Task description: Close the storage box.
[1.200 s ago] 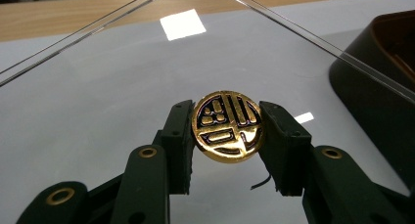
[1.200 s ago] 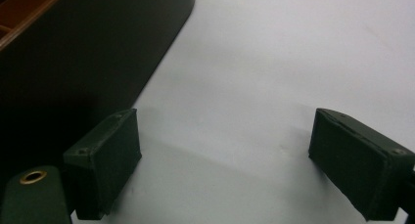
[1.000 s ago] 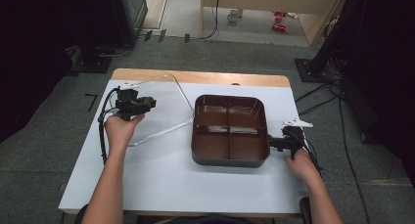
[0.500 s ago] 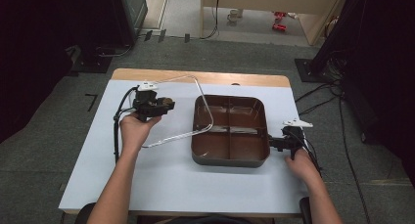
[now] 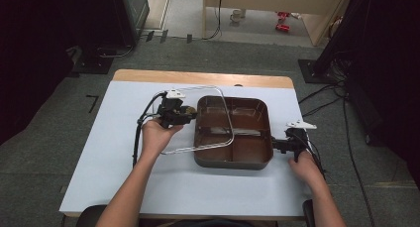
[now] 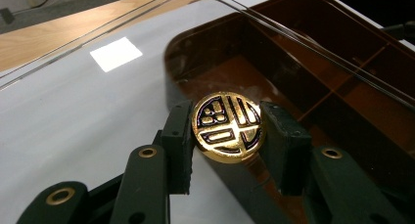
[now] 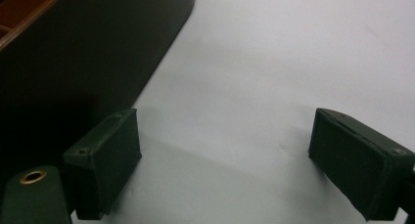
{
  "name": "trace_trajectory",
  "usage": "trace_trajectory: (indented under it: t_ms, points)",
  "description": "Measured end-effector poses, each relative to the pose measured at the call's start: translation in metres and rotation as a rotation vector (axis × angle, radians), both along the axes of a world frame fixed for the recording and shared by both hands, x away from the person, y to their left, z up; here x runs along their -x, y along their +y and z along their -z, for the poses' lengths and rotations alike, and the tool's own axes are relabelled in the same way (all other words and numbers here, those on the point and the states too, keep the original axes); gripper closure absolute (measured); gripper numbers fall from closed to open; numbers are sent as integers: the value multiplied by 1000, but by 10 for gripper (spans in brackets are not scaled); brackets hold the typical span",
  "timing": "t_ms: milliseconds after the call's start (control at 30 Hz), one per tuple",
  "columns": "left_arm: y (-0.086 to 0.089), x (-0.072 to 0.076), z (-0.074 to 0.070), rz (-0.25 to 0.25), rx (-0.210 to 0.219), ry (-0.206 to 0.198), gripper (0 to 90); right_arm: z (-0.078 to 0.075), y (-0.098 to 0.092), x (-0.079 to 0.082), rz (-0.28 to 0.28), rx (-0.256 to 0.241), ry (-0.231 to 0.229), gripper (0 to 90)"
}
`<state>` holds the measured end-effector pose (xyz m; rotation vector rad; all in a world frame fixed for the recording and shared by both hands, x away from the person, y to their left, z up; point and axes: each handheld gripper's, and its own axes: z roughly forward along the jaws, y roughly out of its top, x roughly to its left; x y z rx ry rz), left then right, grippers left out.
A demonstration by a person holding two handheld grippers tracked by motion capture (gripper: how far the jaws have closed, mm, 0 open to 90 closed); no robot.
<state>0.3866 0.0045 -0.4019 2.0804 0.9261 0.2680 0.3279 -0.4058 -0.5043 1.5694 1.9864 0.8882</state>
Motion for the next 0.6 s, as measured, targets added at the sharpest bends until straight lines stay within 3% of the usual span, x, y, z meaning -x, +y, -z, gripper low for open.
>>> trace_trajectory:
  t_ms: [133,600]
  points:
    - [-20,1,1,41,4,3,595,0,0,0,-1,0,0,114]
    - [-61,4,7,105,-10,17,595,0,0,0,-1,1,0,114]
